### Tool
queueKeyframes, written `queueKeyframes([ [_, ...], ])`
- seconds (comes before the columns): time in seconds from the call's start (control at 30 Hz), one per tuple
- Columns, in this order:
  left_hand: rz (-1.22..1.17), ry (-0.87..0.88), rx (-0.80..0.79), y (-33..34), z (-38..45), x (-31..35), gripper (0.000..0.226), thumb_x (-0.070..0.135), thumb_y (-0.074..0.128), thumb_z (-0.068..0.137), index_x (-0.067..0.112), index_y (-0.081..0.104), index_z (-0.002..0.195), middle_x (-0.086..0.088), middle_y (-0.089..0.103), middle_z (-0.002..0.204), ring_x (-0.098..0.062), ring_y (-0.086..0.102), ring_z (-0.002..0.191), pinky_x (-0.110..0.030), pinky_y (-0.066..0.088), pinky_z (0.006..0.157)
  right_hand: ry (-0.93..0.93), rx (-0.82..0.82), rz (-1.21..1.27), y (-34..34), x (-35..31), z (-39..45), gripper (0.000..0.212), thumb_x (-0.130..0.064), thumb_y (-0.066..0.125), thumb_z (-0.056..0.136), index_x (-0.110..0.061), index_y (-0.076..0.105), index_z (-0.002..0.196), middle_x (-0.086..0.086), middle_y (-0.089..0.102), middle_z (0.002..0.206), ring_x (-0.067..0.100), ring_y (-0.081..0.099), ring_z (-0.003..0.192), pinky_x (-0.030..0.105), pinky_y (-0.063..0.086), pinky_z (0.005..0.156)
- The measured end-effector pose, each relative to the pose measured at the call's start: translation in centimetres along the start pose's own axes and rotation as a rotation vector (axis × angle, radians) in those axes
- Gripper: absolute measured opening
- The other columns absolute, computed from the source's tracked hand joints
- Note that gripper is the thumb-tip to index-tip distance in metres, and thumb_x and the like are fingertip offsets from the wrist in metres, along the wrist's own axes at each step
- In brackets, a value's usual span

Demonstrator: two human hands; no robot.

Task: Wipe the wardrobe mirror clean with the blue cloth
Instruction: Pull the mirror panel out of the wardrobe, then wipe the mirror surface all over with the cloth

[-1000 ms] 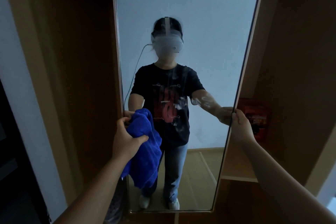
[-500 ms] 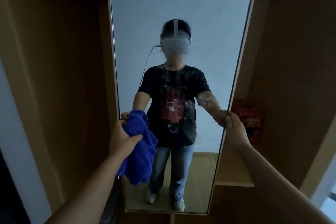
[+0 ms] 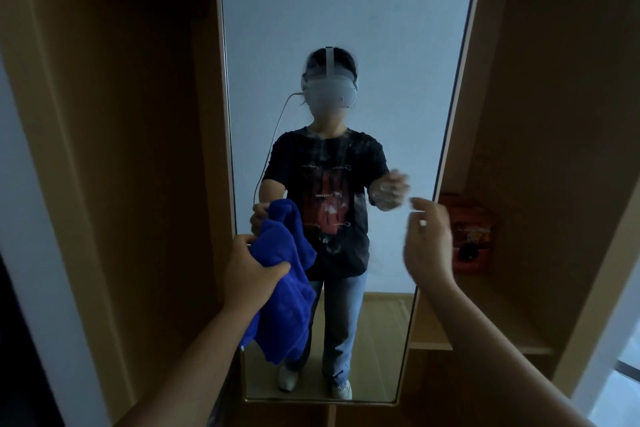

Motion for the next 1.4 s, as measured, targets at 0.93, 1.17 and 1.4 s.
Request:
queueKeyframes([
  [0.93,-0.673,0.061,-0.610,-8.0,-5.9,9.2,0.057,0.012,0.046,0.060,0.017,0.052,0.116,-0.010,0.064,0.098,-0.024,0.061,0.086,-0.031,0.050,0.070,-0.234,-0.300,-0.009,5.7,-12.9,-10.0,0.075,-0.056,0.049,0.086,-0.036,0.013,0.148,-0.008,0.038,0.145,0.013,0.047,0.122,0.037,0.046,0.096],
  [1.17,-0.695,0.054,-0.485,-8.8,-3.6,10.6,0.028,0.028,0.044,0.092,0.016,0.058,0.113,-0.012,0.065,0.107,-0.023,0.063,0.096,-0.029,0.050,0.074,-0.323,-0.153,-0.128,7.0,-15.1,-8.3,0.061,-0.042,0.048,0.093,-0.028,0.023,0.147,-0.006,0.046,0.139,0.017,0.052,0.117,0.033,0.048,0.088],
  [1.4,-0.374,0.278,-0.276,-10.4,3.0,15.3,0.026,0.023,0.037,0.098,0.020,0.059,0.085,-0.001,0.062,0.085,-0.015,0.058,0.084,-0.031,0.046,0.078,-0.357,-0.041,-0.110,6.5,-17.8,-3.7,0.051,-0.031,0.056,0.090,-0.020,0.039,0.137,-0.002,0.055,0.130,0.020,0.054,0.114,0.032,0.042,0.082],
])
Point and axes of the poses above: each hand's wrist, its own z-axis towards the middle knuckle, its own y-axis out of the palm, x = y × z, the point moved 2 cm from there along z, towards the middle knuckle
